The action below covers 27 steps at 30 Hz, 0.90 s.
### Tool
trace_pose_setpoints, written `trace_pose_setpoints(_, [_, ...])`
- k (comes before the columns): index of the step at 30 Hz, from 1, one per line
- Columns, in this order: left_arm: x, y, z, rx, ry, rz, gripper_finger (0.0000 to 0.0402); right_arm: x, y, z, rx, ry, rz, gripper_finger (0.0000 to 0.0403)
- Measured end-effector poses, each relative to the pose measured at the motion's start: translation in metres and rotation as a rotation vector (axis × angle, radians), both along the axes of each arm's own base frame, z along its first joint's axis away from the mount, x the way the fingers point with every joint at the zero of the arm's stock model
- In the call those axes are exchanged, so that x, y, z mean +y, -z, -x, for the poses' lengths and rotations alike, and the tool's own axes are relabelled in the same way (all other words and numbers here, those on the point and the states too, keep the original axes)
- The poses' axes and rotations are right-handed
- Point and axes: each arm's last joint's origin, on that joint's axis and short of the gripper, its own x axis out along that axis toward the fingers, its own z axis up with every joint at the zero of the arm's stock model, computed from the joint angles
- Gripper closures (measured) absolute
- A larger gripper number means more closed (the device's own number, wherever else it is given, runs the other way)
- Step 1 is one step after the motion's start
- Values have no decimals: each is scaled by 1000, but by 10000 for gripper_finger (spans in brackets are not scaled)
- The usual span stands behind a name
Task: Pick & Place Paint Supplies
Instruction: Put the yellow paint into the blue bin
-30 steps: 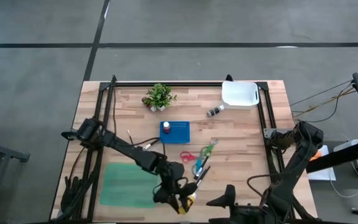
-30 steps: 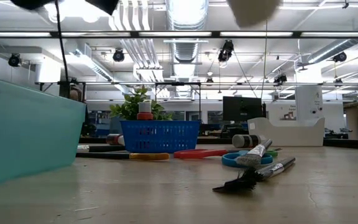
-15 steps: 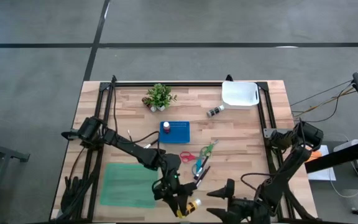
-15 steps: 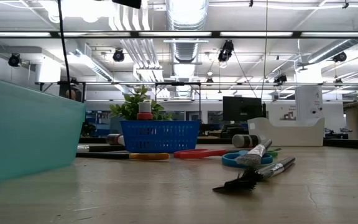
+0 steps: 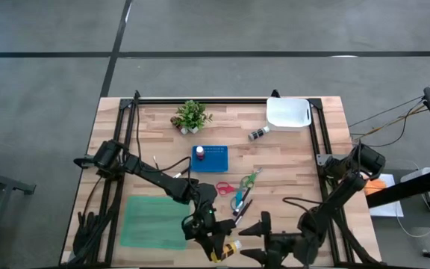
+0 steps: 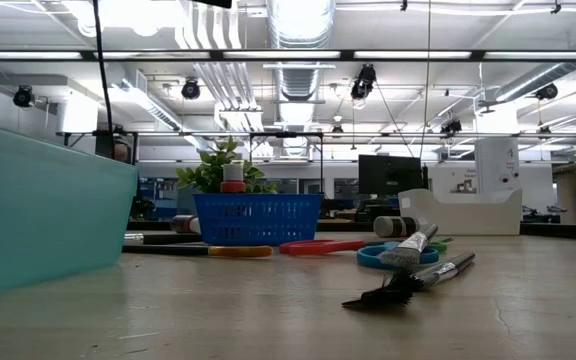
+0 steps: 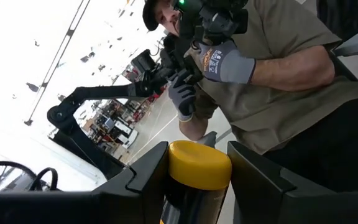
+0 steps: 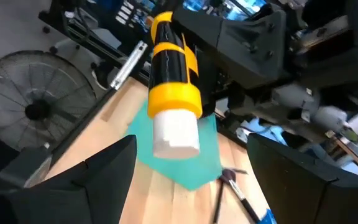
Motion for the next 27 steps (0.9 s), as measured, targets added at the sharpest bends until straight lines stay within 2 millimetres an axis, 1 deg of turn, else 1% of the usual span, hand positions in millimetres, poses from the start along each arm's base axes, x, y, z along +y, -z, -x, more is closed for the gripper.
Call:
trace_pose_setpoints(6, [0, -3, -1, -8, 1, 3, 238, -2, -6, -9, -4, -40, -21, 99])
trace_pose_setpoints(10, [0, -3, -1, -8, 1, 3, 238, -2, -7, -9, -5, -40, -23, 101])
trace_pose_setpoints(12, [0, -3, -1, -9, 3, 2, 238, -2, -7, -9, -6, -41, -24, 109])
trace_pose_setpoints(21, [-1, -5, -1, -20, 7, 7, 238, -7, -4, -14, 9, -64, -45, 208])
trace_pose_setpoints(27, [-1, -5, -1, -21, 11, 7, 238, -11, -4, -19, 17, -89, -48, 251])
